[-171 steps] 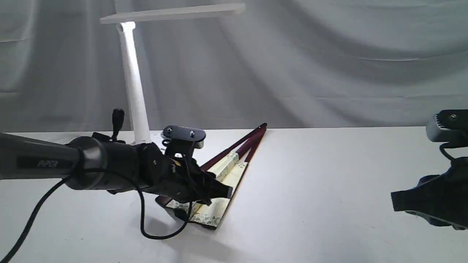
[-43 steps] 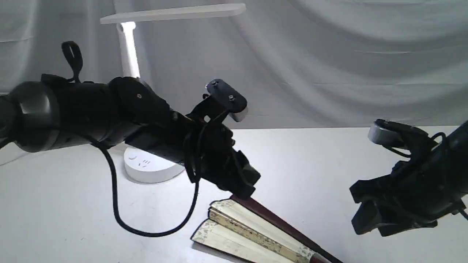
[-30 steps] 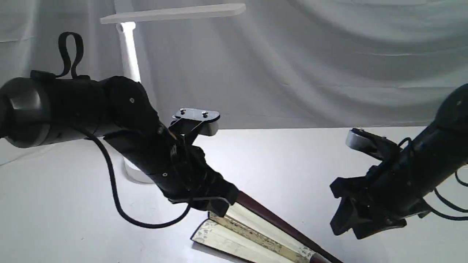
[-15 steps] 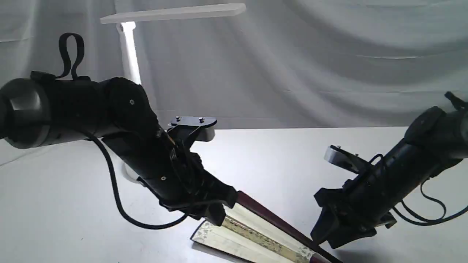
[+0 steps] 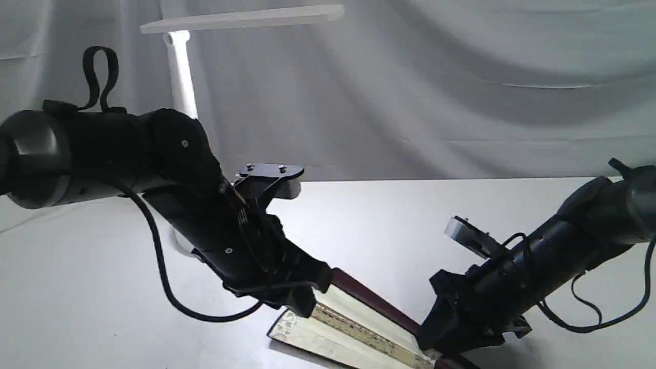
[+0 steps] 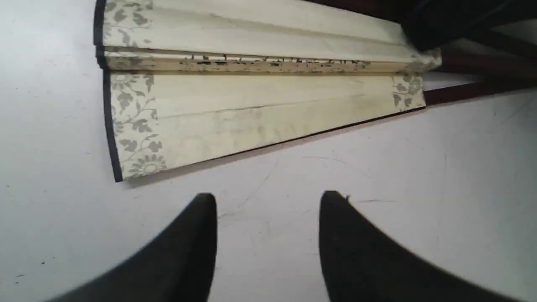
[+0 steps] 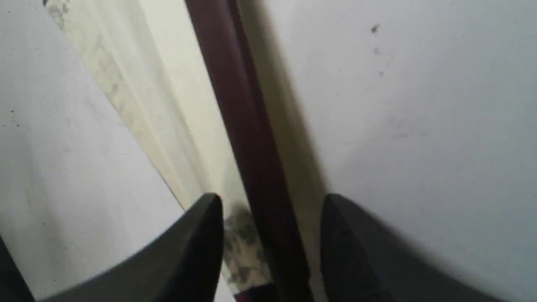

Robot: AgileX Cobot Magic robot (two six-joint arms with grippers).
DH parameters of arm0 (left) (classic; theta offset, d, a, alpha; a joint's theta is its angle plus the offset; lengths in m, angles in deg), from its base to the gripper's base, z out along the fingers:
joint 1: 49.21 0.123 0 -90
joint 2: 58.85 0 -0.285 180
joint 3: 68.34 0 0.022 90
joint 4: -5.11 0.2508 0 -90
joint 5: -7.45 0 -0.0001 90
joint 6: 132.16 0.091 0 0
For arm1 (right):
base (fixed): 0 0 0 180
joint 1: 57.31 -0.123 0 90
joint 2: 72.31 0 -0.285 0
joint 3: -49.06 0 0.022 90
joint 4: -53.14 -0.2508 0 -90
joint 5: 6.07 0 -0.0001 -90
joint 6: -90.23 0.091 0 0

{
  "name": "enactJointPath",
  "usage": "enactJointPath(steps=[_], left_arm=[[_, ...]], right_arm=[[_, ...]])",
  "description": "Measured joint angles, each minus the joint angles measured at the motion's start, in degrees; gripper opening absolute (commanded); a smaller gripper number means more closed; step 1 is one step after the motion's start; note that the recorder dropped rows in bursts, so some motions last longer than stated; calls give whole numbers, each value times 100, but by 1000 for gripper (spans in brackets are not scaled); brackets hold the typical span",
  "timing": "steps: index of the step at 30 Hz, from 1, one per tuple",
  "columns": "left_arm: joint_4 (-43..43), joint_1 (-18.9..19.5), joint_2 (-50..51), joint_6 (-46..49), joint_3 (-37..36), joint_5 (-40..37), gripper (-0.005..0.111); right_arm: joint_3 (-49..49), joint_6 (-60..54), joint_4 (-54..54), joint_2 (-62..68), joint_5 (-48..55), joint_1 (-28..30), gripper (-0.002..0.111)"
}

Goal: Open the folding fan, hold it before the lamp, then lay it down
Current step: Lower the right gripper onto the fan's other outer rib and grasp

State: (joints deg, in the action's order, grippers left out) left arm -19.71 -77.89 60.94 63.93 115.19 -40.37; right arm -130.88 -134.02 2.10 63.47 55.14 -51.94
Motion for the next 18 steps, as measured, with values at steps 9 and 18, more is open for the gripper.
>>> enactJointPath(steps=[9, 18], left_arm=[[0, 0, 0, 0, 0, -11, 39], [0, 0, 0, 0, 0, -31, 39]], right_arm=[[0, -313, -335, 49, 63, 0, 21], [0, -572, -760, 49, 148, 0, 0]])
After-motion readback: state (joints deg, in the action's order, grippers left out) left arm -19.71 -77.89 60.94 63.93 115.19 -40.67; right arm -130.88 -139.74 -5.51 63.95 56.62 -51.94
